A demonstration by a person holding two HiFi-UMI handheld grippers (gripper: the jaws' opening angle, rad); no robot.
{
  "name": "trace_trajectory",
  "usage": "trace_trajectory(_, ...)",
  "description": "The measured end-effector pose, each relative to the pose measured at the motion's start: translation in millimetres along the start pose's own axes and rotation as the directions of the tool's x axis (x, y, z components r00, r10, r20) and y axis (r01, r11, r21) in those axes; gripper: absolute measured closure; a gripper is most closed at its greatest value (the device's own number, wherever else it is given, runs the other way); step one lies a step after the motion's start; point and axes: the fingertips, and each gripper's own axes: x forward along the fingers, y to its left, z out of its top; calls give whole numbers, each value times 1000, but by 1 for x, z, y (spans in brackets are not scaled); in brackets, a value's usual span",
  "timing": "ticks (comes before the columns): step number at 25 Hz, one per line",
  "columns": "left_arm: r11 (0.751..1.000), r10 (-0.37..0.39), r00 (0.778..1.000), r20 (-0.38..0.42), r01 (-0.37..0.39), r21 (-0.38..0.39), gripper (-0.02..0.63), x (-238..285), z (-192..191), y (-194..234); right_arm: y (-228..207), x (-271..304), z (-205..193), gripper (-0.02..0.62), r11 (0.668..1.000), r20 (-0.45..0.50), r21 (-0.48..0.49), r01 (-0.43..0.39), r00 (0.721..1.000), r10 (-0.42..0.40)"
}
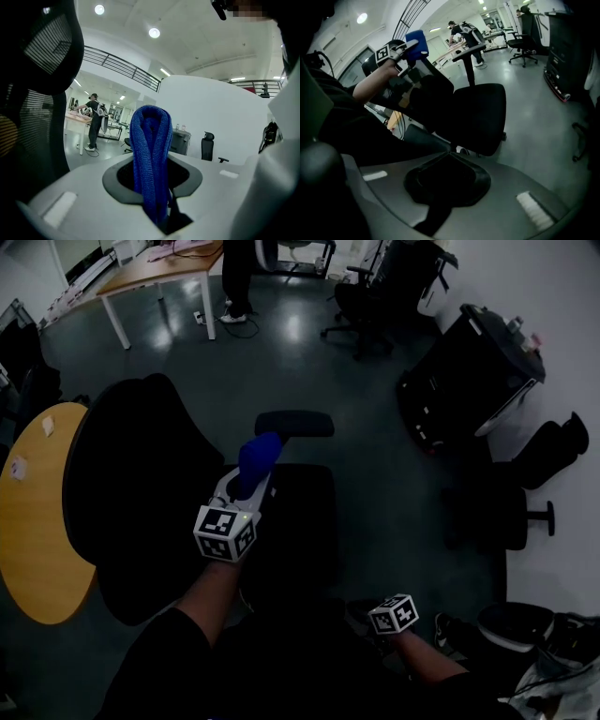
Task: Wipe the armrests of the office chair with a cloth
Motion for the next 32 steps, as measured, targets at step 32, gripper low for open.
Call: trace_trajectory(32, 971, 235, 940, -246, -214, 110, 488, 123, -96, 160, -159, 26, 448, 591, 915, 507, -232, 328, 844, -174)
